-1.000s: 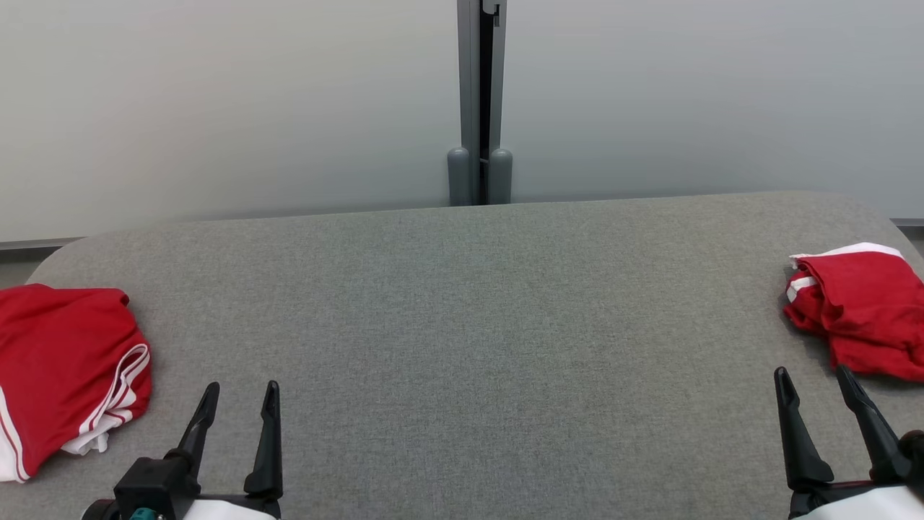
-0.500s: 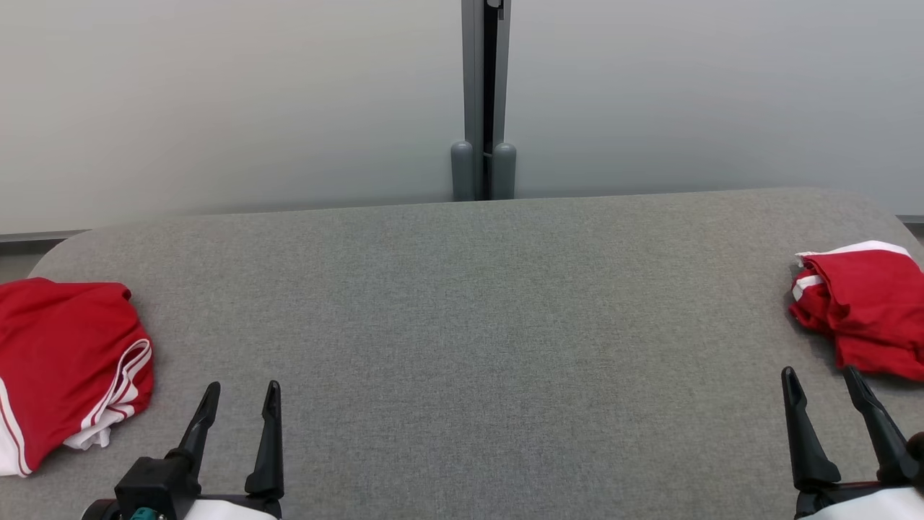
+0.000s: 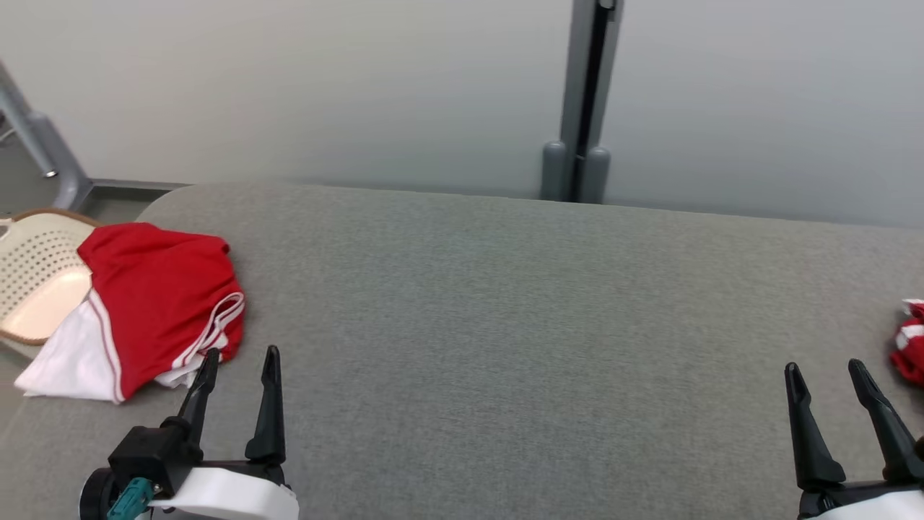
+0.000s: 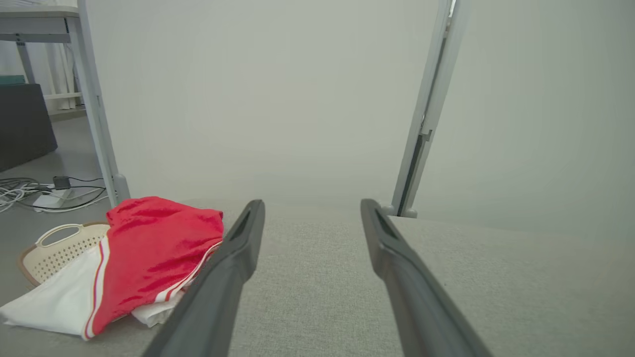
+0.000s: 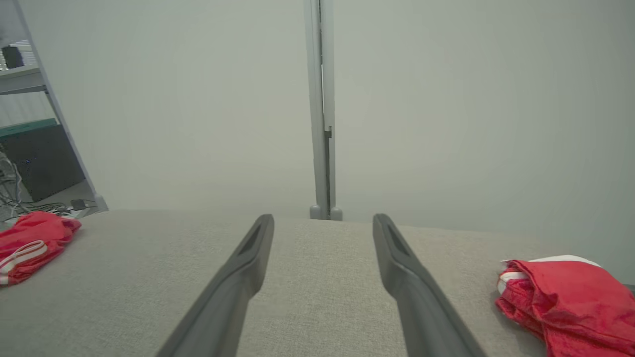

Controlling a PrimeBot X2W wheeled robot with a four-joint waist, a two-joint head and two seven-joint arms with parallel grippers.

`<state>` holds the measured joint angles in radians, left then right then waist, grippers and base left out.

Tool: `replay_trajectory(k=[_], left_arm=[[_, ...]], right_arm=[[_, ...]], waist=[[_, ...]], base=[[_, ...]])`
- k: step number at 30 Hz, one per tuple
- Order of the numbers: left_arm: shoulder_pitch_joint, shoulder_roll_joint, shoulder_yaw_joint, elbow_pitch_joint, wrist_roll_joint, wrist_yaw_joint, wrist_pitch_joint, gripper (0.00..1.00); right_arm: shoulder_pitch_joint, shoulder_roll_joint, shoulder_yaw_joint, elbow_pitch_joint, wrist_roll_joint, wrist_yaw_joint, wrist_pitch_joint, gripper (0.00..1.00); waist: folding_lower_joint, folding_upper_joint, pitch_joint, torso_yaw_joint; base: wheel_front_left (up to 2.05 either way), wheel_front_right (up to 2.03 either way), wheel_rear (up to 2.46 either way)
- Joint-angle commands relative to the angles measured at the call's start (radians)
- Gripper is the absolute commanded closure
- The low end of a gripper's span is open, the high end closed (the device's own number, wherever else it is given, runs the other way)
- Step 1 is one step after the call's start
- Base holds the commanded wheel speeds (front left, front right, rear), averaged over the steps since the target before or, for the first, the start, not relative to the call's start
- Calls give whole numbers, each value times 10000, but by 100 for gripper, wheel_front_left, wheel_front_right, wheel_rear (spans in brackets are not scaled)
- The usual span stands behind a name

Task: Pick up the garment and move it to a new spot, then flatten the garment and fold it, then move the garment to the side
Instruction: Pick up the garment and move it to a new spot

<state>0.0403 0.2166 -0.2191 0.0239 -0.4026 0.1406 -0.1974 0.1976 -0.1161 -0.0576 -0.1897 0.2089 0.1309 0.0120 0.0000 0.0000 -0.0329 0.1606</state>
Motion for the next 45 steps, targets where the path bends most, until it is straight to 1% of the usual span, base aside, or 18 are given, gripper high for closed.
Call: replay_trajectory(k=[1,2,3,4,9,14,19,28,32,35,40,45], left_arm=[[-205,27,4,50,-71,-64,-50,0],[-240,51,42,83,-66,-66,-66,0],[-336,125,103,155,-107,-93,-69,0],[-370,158,103,198,-93,-109,-71,0],[-324,287,219,304,-18,-2,-173,0],[-249,391,282,309,62,92,-227,0],[-285,434,240,309,114,148,-260,0],[-451,450,201,290,148,191,-306,0],[-726,363,214,360,129,243,-339,0],[-1217,197,173,574,36,129,-411,0],[-2574,-258,259,1719,-251,-178,-551,0],[-4375,-615,434,3874,-539,-691,-641,0]], right_arm=[[64,21,-7,-124,-45,-4,78,0],[27,39,89,-157,-34,-4,90,0],[27,69,187,-216,-50,-4,170,0],[20,75,208,-238,-30,-4,165,0],[-47,53,407,-322,-85,-4,259,0],[-70,47,511,-364,-82,-4,299,0],[-80,61,507,-341,-93,-4,330,0],[-149,3,507,-349,-16,-4,380,0],[-334,-164,515,-501,-11,-4,480,0],[-648,-444,543,-759,-62,-4,631,0],[-1441,-1038,660,-1354,-52,-4,1018,0],[-2318,-1617,787,-1668,72,-4,1180,0]], waist=[[0,0,-6,854],[0,0,-13,1050],[0,0,-39,1470],[0,0,-50,1689],[0,0,-104,2494],[0,0,-102,2976],[0,0,-95,3147],[0,0,29,3143],[0,0,484,2966],[0,0,1095,2720],[0,0,2561,2104],[0,0,3916,1530]], base=[[0,0,0],[0,0,0],[0,0,0],[0,0,0],[0,0,0],[0,0,0],[0,0,0],[0,0,0],[0,0,0],[0,0,0],[0,0,0],[0,0,0]])
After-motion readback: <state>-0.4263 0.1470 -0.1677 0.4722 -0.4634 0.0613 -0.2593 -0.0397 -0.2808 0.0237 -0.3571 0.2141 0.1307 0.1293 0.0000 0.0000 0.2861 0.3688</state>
